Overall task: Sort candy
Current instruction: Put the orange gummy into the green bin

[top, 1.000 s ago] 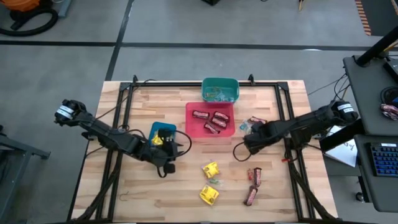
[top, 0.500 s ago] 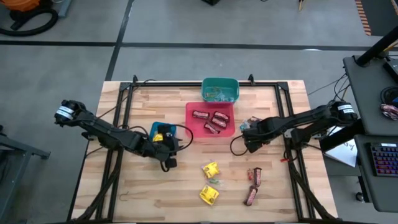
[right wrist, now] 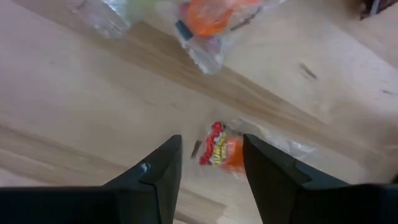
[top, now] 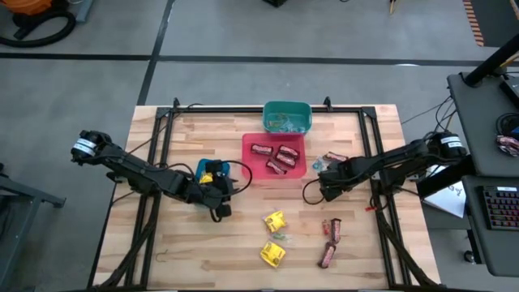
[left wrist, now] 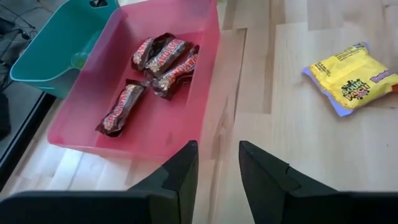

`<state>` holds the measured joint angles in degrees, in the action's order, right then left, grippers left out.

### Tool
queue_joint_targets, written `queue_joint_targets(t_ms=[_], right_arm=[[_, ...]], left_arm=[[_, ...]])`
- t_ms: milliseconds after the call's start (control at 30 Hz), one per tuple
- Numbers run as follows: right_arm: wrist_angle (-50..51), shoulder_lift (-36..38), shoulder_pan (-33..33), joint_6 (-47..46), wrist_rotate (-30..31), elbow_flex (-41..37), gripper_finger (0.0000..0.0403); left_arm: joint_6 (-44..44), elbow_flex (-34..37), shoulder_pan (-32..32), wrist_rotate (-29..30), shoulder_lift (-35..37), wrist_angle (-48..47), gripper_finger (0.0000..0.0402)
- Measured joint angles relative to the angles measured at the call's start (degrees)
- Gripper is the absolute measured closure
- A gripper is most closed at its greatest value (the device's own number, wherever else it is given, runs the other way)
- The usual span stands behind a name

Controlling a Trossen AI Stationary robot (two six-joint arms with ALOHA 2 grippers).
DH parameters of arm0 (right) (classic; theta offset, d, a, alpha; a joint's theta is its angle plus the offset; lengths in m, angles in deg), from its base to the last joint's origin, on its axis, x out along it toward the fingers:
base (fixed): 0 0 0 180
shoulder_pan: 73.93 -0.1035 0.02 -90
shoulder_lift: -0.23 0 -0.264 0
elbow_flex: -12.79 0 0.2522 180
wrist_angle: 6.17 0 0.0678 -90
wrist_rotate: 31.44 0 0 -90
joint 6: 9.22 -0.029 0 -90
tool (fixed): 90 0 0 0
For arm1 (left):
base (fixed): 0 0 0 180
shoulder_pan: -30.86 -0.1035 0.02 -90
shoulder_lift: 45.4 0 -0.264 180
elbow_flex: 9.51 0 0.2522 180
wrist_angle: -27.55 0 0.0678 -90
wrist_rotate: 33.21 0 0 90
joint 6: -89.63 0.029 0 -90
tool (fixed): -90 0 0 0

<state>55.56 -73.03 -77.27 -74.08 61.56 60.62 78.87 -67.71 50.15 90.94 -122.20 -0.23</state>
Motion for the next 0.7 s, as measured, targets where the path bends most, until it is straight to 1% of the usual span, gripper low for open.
queue_joint_targets(t_ms=[133, 333, 433, 500, 700], right_arm=[[-2.3, 0.1, 0.0, -0.1, 0.0, -1.0, 0.0267], [-2.3, 0.0, 0.0, 0.5, -0.3, -0.2, 0.0346], [-2.0, 0.0, 0.0, 2.5, -0.2, 1.2, 0.0382], [-1.2, 0.0, 0.0, 4.0, -0.4, 2.6, 0.0390], [4.4, 0.3, 0.0, 8.8, -0.3, 10.2, 0.0391]], left_arm=[[-0.2, 0.0, 0.0, 1.4, 0.0, 0.1, 0.0302], [-0.2, 0.0, 0.0, 1.4, 0.0, 0.1, 0.0302], [-0.2, 0.0, 0.0, 1.4, 0.0, 0.2, 0.0302], [-0.2, 0.0, 0.0, 1.4, 0.0, 0.2, 0.0302], [-0.5, 0.0, 0.0, 1.3, 0.0, 0.5, 0.0302]])
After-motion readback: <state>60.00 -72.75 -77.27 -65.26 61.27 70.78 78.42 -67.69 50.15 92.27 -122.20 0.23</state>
